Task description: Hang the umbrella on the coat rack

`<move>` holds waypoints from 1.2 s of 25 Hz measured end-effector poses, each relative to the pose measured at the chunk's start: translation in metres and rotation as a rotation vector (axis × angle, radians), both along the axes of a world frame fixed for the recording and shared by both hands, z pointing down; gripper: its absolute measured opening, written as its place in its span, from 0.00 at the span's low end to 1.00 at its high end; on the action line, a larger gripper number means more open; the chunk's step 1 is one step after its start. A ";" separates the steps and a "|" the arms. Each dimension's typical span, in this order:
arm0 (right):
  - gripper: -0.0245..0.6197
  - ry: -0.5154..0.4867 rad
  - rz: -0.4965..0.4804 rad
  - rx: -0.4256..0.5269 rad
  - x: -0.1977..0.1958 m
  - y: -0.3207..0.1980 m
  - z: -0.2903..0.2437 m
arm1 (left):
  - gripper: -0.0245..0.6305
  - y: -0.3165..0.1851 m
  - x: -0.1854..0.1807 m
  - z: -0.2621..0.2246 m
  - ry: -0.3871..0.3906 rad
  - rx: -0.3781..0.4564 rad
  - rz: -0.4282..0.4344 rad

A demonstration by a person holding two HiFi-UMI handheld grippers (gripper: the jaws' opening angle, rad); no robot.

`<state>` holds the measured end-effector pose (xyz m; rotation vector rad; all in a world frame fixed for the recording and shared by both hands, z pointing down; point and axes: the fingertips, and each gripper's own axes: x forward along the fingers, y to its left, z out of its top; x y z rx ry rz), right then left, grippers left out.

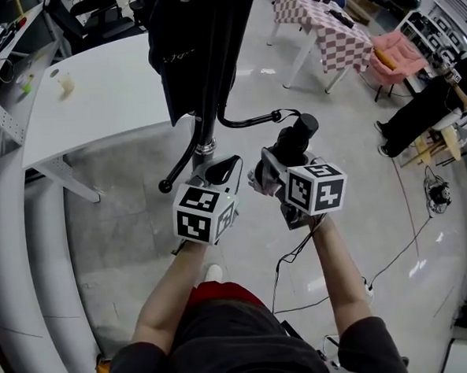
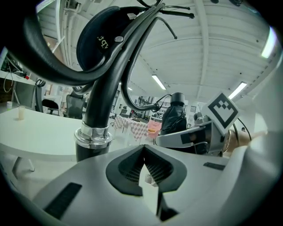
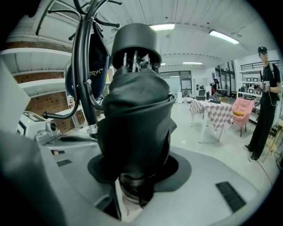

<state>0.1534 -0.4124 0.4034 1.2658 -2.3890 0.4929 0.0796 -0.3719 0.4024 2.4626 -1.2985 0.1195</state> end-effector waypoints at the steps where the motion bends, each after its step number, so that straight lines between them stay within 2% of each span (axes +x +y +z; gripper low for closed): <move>1: 0.33 0.003 -0.003 -0.001 -0.002 0.001 0.000 | 0.06 0.000 -0.001 0.000 0.001 0.001 0.001; 12: 0.33 0.048 -0.021 -0.001 -0.019 0.012 0.005 | 0.06 0.006 -0.012 0.004 0.013 -0.009 0.003; 19: 0.33 0.029 -0.037 -0.041 -0.042 0.028 0.020 | 0.06 0.015 -0.027 0.011 -0.001 -0.021 0.002; 30: 0.33 0.066 -0.044 -0.075 -0.067 0.050 0.047 | 0.06 0.031 -0.048 0.025 -0.015 -0.056 0.002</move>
